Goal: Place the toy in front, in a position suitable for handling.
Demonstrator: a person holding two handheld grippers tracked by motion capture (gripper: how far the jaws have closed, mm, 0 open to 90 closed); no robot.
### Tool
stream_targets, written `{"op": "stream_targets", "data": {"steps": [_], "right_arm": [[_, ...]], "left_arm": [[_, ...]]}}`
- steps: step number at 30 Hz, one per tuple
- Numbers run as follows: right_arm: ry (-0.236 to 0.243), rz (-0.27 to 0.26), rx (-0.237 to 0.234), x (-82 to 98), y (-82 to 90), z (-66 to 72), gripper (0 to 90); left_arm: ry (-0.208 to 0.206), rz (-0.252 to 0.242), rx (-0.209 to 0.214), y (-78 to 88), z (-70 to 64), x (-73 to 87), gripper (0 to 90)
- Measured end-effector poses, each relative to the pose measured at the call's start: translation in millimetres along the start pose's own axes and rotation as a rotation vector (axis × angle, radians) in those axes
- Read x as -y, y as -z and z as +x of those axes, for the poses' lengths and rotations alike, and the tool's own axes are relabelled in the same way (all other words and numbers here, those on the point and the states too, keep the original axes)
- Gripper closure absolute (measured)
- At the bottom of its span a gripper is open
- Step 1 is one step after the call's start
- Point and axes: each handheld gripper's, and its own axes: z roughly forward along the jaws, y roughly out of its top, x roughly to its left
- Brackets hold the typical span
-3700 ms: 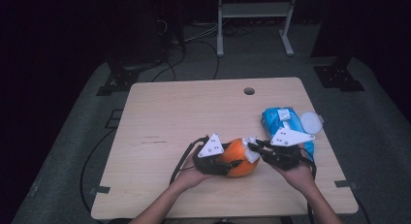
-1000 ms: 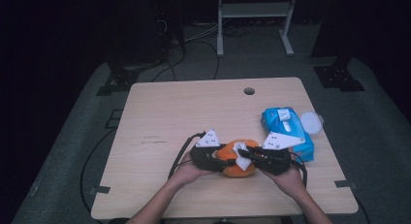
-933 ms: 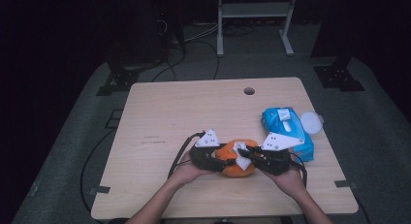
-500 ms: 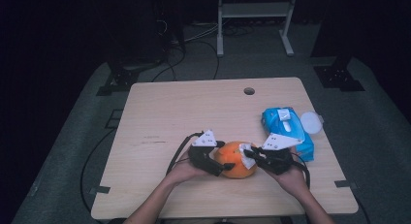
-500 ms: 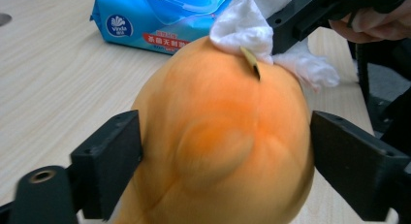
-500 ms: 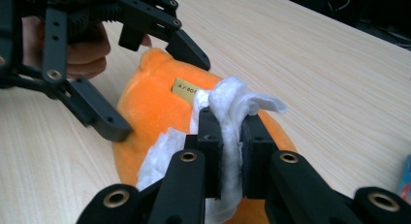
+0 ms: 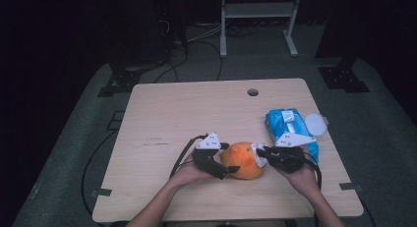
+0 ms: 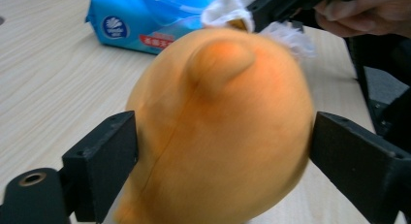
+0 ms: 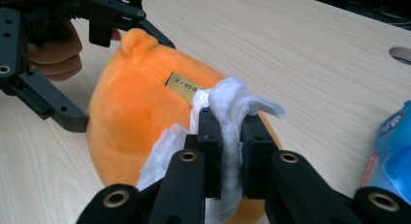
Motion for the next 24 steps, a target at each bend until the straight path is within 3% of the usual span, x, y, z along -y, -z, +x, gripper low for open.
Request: {"op": "stream_targets", "data": {"steps": [2,5,9,11,12,17,21,24], "right_arm": [[-0.012,0.001,-0.004,0.9,0.7,-2.5,80.8],[-0.008,0.000,0.000,0.7,0.5,-1.5,80.8],[-0.013,-0.012,-0.002,-0.2,1.2,-0.2,80.7],[-0.023,-0.033,-0.007,-1.4,3.1,-1.7,80.7],[-0.031,-0.042,-0.012,-2.3,4.2,-3.0,80.8],[-0.041,-0.034,-0.036,-1.0,-1.3,-2.2,80.8],[-0.037,-0.018,-0.030,-1.3,-7.4,-2.0,80.8],[-0.042,-0.069,-0.012,-6.3,4.8,-3.4,80.9]], "left_arm": [[0.038,0.009,0.014,-3.9,3.8,1.9,3.1],[0.086,0.015,0.044,-8.3,7.8,4.2,3.4],[0.068,0.007,0.029,-1.0,2.7,0.3,23.7],[0.042,0.000,0.023,5.2,-4.0,-6.7,29.4],[0.003,-0.008,0.013,13.9,-11.0,-15.3,30.8],[-0.025,0.000,-0.018,25.6,-16.1,-22.6,31.0],[0.013,0.015,-0.048,24.7,-12.3,-19.4,31.8],[0.032,0.010,-0.064,23.9,-10.5,-20.3,31.0]]}}
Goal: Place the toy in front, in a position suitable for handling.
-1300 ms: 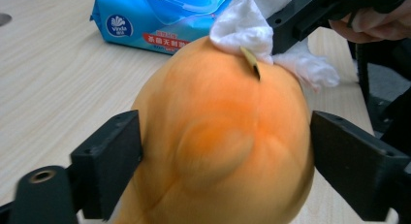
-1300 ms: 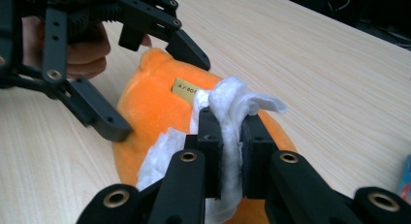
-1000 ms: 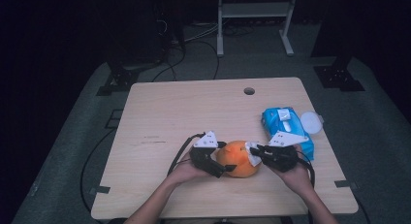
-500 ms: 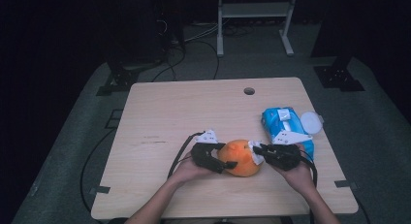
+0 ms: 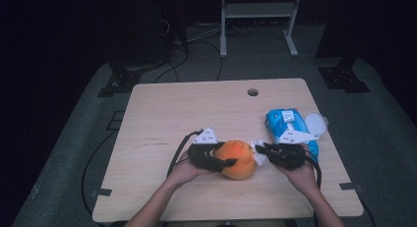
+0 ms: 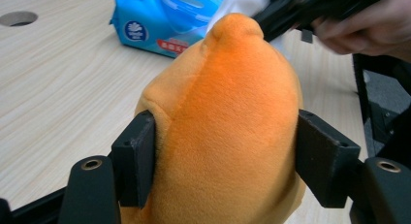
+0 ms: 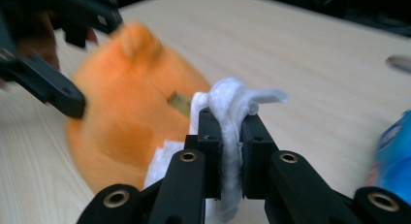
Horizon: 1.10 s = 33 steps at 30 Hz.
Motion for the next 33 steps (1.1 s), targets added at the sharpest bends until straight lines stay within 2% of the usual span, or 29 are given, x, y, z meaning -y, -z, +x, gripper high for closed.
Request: {"op": "stream_targets", "data": {"steps": [2,5,7,8,11,14,15,17,19,21,24,27,29,31,32,33], "right_arm": [[0.006,-0.057,-0.009,-8.2,12.0,4.5,80.9],[0.045,-0.095,-0.035,-16.8,17.1,19.1,80.9],[0.078,-0.090,-0.055,-19.2,12.8,30.8,80.9],[0.118,-0.061,-0.048,-18.5,5.2,38.3,80.9],[0.126,-0.042,-0.039,-15.0,-0.1,37.3,80.9],[0.109,-0.038,-0.034,-11.9,0.6,32.2,80.9],[0.109,-0.036,-0.026,-11.1,0.9,30.6,80.9],[0.098,-0.031,-0.019,-9.4,1.5,26.2,80.9],[0.085,-0.032,-0.018,-8.5,2.3,23.2,80.9],[0.084,-0.032,-0.021,-8.1,2.6,21.7,80.8],[0.092,-0.026,-0.007,-7.5,3.8,20.4,80.8],[0.079,-0.021,0.010,-5.8,7.9,14.0,80.6],[0.065,-0.017,0.012,-4.3,11.0,9.1,80.6],[0.062,-0.017,0.010,-3.1,12.5,5.8,80.6],[0.053,-0.017,0.007,-2.8,12.7,4.6,80.5],[0.053,-0.017,0.007,-2.8,12.7,4.6,80.5]], "left_arm": [[-0.005,-0.001,-0.008,-3.3,-2.7,-1.6,30.5],[-0.014,-0.003,-0.028,-8.8,-9.0,-4.6,29.5],[-0.020,-0.006,-0.042,-12.8,-14.0,-5.9,28.2],[-0.024,-0.005,-0.046,-14.4,-16.7,-6.5,25.4],[-0.044,0.009,-0.031,-15.4,-18.3,-6.5,21.1],[-0.036,-0.038,0.017,-7.8,-8.1,-5.0,17.3],[-0.027,-0.077,0.032,-4.4,-3.0,-2.8,16.8],[0.011,-0.105,0.033,-3.4,4.0,1.3,14.6],[0.051,-0.070,0.036,-9.5,9.1,5.9,11.5],[0.077,-0.068,0.064,-15.2,9.6,8.6,10.8],[0.048,-0.066,0.079,-17.8,4.1,8.2,13.9],[-0.017,-0.050,0.112,-15.5,-1.0,7.3,16.6],[-0.022,-0.060,0.139,-14.7,-1.5,8.1,16.5],[-0.012,-0.070,0.115,-17.6,-0.4,8.4,14.5],[0.008,-0.045,0.097,-22.6,0.0,8.0,6.8],[0.018,-0.021,0.091,-26.6,0.2,8.2,6.8]]}}
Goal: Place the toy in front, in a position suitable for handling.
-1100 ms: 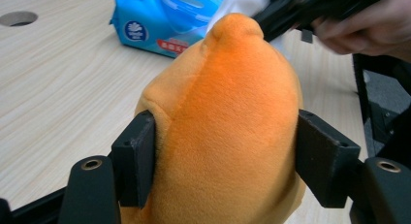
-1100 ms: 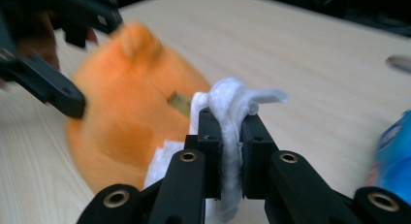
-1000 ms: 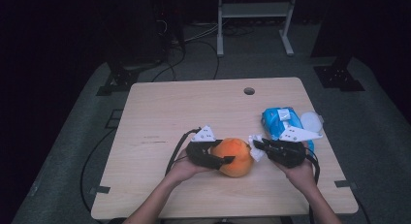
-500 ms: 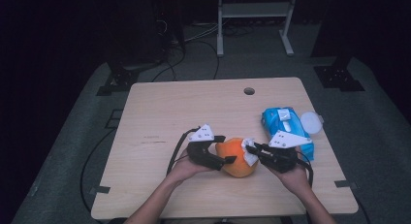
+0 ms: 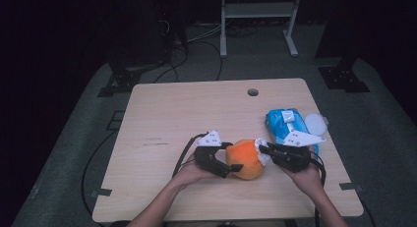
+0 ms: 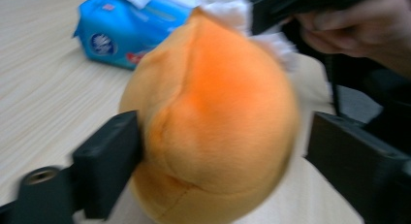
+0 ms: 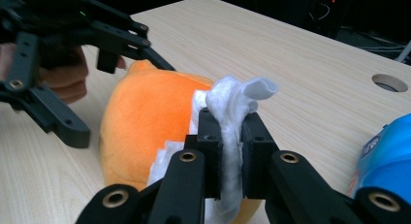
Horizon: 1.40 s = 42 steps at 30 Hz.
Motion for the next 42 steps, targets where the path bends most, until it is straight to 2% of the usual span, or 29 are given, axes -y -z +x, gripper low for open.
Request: {"op": "stream_targets", "data": {"steps": [2,3,4,5,6,8,10,13,14,15,16,18,19,20,21,22,23,24,26,29,33,35,40,41,42], "right_arm": [[0.008,-0.002,-0.003,-0.5,-0.9,0.7,80.5],[0.008,0.000,-0.002,-0.9,-1.3,1.5,80.4],[0.010,0.001,-0.002,-1.2,-1.6,1.8,80.4],[0.006,-0.003,0.006,-1.6,-0.9,1.5,80.5],[0.006,-0.003,0.006,-1.6,-0.9,1.5,80.5],[-0.014,-0.025,-0.004,-3.4,2.5,-0.6,80.5],[-0.029,-0.047,-0.015,-4.7,4.3,-2.5,80.5],[-0.049,-0.044,-0.030,-4.2,-0.7,-3.4,80.5],[-0.049,-0.044,-0.030,-4.2,-0.7,-3.4,80.5],[-0.027,-0.014,-0.019,-3.3,-7.7,1.1,80.6],[-0.027,-0.014,-0.019,-3.3,-7.7,1.1,80.6],[-0.007,-0.012,-0.017,-3.4,-11.3,8.4,80.7],[0.000,-0.015,-0.026,-4.7,-11.9,12.4,80.7],[0.010,-0.024,-0.062,-7.7,-13.0,21.4,80.7],[0.031,-0.025,-0.075,-9.2,-14.7,26.9,80.7],[0.031,-0.025,-0.075,-9.2,-14.7,26.9,80.7],[0.077,-0.013,-0.098,-11.1,-19.4,37.8,80.6],[0.077,-0.013,-0.098,-11.1,-19.4,37.8,80.6],[0.122,-0.001,-0.060,-11.5,-22.1,44.3,80.5],[0.111,0.000,-0.028,-9.4,-19.9,34.6,80.3],[0.054,0.013,0.017,0.5,-16.7,11.5,80.2],[0.046,0.016,0.021,2.7,-15.1,7.4,80.2],[0.058,0.015,0.034,0.6,-12.4,13.9,80.4],[0.063,0.013,0.031,-0.6,-12.3,16.6,80.3],[0.062,0.005,0.009,-3.0,-12.3,21.6,80.4]], "left_arm": [[0.008,0.041,-0.001,-9.8,0.5,3.3,3.0],[0.004,0.038,-0.008,-12.2,-0.6,5.2,3.1],[-0.008,0.026,-0.022,-11.4,-3.0,5.9,8.0],[-0.025,0.009,-0.043,-9.2,-5.0,5.4,22.3],[-0.029,0.001,-0.046,-6.8,-6.9,3.8,22.3],[-0.050,-0.013,-0.035,0.8,-12.6,-2.4,29.0],[-0.055,-0.033,-0.022,11.4,-15.8,-10.3,29.7],[-0.061,-0.016,-0.049,16.9,-14.7,-10.3,29.7],[-0.048,0.002,-0.059,14.8,-12.8,-7.7,29.7],[-0.010,0.018,-0.061,10.3,-7.9,-2.0,29.6],[-0.010,0.018,-0.061,10.3,-7.9,-2.0,29.6],[0.035,0.002,-0.060,11.0,-3.1,-0.6,29.5],[0.059,-0.005,-0.060,11.3,-0.2,-0.3,29.2],[0.077,-0.012,-0.061,11.0,1.4,0.3,28.7],[0.097,-0.017,-0.064,10.3,3.3,1.1,28.5],[0.114,-0.021,-0.068,9.7,4.8,1.9,28.5],[0.132,-0.029,-0.070,9.1,6.2,2.6,28.1],[0.142,-0.029,-0.072,9.3,7.4,3.0,28.1],[0.149,-0.036,-0.074,9.9,8.4,4.1,27.7],[0.162,-0.035,-0.073,10.5,9.4,5.0,27.3],[0.137,-0.032,-0.064,9.2,6.4,5.0,26.4],[0.115,-0.025,-0.070,8.5,2.8,4.1,26.3],[0.099,-0.022,-0.086,7.4,-0.1,4.4,26.4],[0.094,-0.023,-0.092,6.5,-1.2,4.5,26.4],[0.090,-0.022,-0.093,5.8,-2.1,4.4,26.4]]}}
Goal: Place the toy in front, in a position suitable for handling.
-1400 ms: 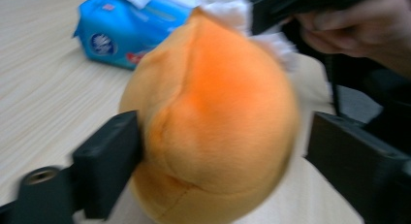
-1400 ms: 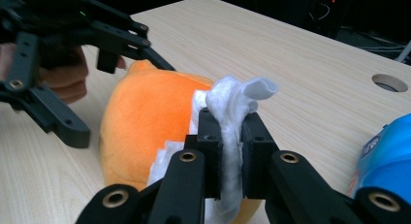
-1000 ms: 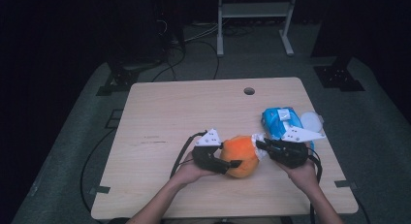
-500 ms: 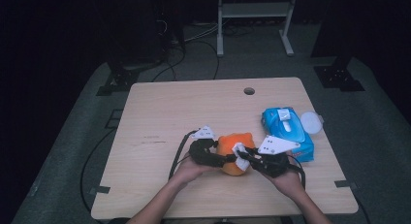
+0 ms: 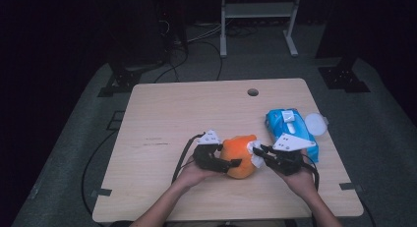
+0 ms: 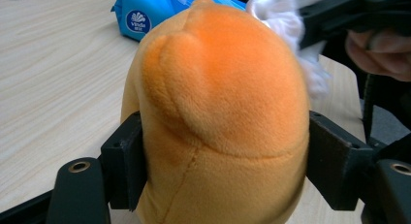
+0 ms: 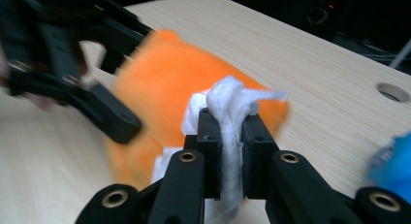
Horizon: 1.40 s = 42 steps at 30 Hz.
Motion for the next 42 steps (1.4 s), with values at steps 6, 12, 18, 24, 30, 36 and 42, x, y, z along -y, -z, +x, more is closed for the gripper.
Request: {"op": "stream_targets", "data": {"steps": [6,12,18,24,30,36,42], "right_arm": [[0.088,-0.012,-0.064,-15.0,-6.8,31.9,80.1],[0.121,-0.001,0.021,-13.6,-2.7,21.3,80.2],[0.079,0.010,0.045,-6.0,3.8,9.0,80.3],[0.151,0.001,-0.051,-17.8,-5.8,37.6,80.2],[0.113,-0.006,-0.011,-13.8,-0.2,21.0,80.1],[0.013,0.020,0.041,5.0,9.1,-13.9,80.2],[0.032,0.008,0.009,3.6,7.6,-5.5,80.3]], "left_arm": [[-0.107,0.023,-0.025,-8.3,-18.9,-0.6,26.4],[-0.078,0.009,-0.014,-5.8,-12.3,1.4,26.5],[-0.088,0.011,-0.019,-9.2,-16.1,0.8,26.4],[-0.174,0.032,-0.040,-14.8,-28.9,0.7,26.4],[-0.161,0.026,-0.021,-11.3,-23.7,2.7,26.6],[-0.171,0.042,0.021,-6.7,-19.9,4.6,24.3],[-0.123,0.078,0.066,1.1,-9.1,-3.9,8.5]]}}
